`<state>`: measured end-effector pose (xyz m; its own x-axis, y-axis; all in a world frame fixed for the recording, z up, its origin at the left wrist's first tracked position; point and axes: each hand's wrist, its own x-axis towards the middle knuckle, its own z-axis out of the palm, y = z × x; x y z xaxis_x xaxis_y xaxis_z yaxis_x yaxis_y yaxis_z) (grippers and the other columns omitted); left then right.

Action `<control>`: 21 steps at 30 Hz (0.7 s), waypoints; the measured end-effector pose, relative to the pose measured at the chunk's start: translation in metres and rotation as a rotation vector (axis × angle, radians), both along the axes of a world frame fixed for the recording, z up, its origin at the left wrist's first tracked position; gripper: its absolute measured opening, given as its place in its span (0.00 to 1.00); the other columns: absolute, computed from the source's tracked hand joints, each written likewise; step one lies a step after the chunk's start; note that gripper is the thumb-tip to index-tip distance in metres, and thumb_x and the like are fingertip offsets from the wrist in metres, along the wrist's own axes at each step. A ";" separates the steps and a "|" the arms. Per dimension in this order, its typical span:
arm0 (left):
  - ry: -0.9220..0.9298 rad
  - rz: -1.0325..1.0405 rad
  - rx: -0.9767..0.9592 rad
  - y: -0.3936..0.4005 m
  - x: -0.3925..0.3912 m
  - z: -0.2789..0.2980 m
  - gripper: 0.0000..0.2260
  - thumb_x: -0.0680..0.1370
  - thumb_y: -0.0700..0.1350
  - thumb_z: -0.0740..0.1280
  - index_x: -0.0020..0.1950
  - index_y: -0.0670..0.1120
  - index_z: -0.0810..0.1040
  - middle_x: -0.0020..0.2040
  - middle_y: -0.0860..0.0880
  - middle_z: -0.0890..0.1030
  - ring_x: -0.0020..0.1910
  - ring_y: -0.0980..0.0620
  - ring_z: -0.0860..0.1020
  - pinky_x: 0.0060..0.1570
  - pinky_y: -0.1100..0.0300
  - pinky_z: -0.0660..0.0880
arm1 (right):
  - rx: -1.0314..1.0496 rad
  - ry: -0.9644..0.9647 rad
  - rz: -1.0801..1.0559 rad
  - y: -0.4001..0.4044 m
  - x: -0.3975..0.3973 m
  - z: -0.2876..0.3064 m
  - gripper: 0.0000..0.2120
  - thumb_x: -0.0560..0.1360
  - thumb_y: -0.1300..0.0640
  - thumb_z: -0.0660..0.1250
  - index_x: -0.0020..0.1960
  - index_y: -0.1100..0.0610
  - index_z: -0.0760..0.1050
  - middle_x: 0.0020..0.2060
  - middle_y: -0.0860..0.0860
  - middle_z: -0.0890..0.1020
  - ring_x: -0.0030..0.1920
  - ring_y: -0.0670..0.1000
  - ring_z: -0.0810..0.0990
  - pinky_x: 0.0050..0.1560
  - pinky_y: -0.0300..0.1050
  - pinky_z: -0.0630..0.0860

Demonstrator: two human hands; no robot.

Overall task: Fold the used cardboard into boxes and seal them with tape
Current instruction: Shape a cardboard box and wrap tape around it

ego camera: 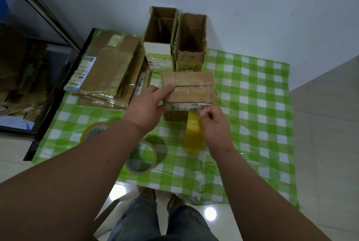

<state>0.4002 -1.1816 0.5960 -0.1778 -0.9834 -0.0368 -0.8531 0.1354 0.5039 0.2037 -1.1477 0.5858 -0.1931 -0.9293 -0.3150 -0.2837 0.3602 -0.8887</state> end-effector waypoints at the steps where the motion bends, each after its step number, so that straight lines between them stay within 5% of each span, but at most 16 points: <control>1: 0.001 0.001 -0.001 0.000 0.002 -0.001 0.31 0.76 0.38 0.70 0.76 0.55 0.66 0.56 0.45 0.76 0.50 0.43 0.76 0.47 0.52 0.75 | -0.008 0.012 -0.008 -0.002 -0.002 0.001 0.12 0.78 0.55 0.64 0.37 0.45 0.71 0.44 0.50 0.76 0.42 0.49 0.73 0.51 0.57 0.76; 7: -0.006 0.070 -0.009 0.000 -0.001 0.001 0.30 0.77 0.37 0.69 0.76 0.56 0.66 0.50 0.49 0.66 0.44 0.51 0.68 0.44 0.61 0.65 | -0.028 0.029 -0.023 -0.008 -0.010 0.008 0.16 0.77 0.58 0.67 0.34 0.43 0.72 0.57 0.40 0.68 0.54 0.28 0.69 0.71 0.61 0.63; 10: -0.004 0.122 0.037 -0.001 -0.006 0.004 0.31 0.79 0.37 0.66 0.77 0.58 0.62 0.51 0.48 0.68 0.44 0.52 0.68 0.44 0.62 0.64 | -0.062 0.032 0.003 -0.011 -0.008 0.007 0.11 0.76 0.56 0.67 0.36 0.45 0.72 0.62 0.42 0.73 0.64 0.44 0.73 0.70 0.63 0.63; 16: -0.065 0.206 0.116 -0.002 -0.021 0.009 0.34 0.78 0.33 0.62 0.79 0.58 0.57 0.63 0.46 0.70 0.54 0.46 0.73 0.47 0.60 0.66 | -0.024 0.082 -0.016 -0.018 -0.010 0.009 0.06 0.74 0.47 0.60 0.39 0.40 0.71 0.38 0.35 0.78 0.41 0.45 0.75 0.63 0.67 0.70; 21: -0.042 0.271 0.103 -0.005 -0.012 0.020 0.34 0.77 0.32 0.62 0.78 0.59 0.61 0.63 0.42 0.74 0.58 0.40 0.75 0.51 0.54 0.72 | -0.022 0.080 -0.051 -0.014 -0.009 0.017 0.08 0.76 0.48 0.60 0.38 0.41 0.70 0.34 0.32 0.77 0.39 0.45 0.74 0.60 0.65 0.73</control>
<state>0.3886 -1.1869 0.6155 0.0948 -0.9854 -0.1412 -0.8716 -0.1507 0.4664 0.1947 -1.1615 0.6024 -0.2636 -0.9242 -0.2764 -0.3356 0.3565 -0.8719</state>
